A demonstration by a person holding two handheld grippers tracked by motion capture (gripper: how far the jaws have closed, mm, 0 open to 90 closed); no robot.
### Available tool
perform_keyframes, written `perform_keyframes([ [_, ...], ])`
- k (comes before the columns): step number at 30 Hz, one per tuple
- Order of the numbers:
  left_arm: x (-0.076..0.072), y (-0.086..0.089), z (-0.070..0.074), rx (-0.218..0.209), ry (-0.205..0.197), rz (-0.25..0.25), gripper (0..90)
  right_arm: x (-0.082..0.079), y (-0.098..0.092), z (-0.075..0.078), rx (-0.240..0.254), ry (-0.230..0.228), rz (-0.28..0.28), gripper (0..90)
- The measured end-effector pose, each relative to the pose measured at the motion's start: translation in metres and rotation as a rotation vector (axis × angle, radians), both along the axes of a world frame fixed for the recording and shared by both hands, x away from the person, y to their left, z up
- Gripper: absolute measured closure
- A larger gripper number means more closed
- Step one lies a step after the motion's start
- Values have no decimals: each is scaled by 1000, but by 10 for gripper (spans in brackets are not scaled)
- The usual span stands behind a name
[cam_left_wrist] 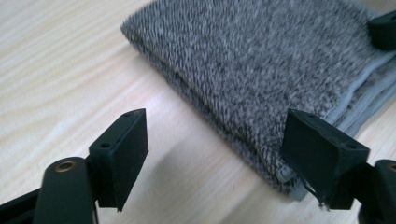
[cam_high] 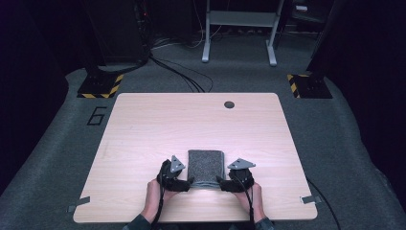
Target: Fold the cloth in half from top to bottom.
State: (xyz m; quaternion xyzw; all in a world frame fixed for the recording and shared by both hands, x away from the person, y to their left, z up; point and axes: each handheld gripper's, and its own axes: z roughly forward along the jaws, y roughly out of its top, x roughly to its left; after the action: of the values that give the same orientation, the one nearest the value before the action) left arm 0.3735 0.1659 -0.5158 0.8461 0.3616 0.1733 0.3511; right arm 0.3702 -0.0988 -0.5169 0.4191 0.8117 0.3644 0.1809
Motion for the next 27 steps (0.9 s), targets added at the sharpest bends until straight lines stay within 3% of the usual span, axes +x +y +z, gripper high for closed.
perform_keyframes([
  [9, -7, 1, -7, 21, -30, 34, 170, -3, -3, -9, -34, 8, -35, 133],
  [13, -1, 3, -8, 21, -14, 31, 123, -2, 1, -9, -67, -2, -59, 63],
  [19, 3, 5, -10, 4, 1, 42, 95, 2, 0, -10, -64, 15, -76, 3],
  [22, 8, 7, -10, -3, 15, 38, 94, 5, 1, -11, -54, 26, -86, 1],
  [27, 16, 7, -9, 0, 14, 54, 94, 11, 4, -9, -88, 0, -81, 1],
])
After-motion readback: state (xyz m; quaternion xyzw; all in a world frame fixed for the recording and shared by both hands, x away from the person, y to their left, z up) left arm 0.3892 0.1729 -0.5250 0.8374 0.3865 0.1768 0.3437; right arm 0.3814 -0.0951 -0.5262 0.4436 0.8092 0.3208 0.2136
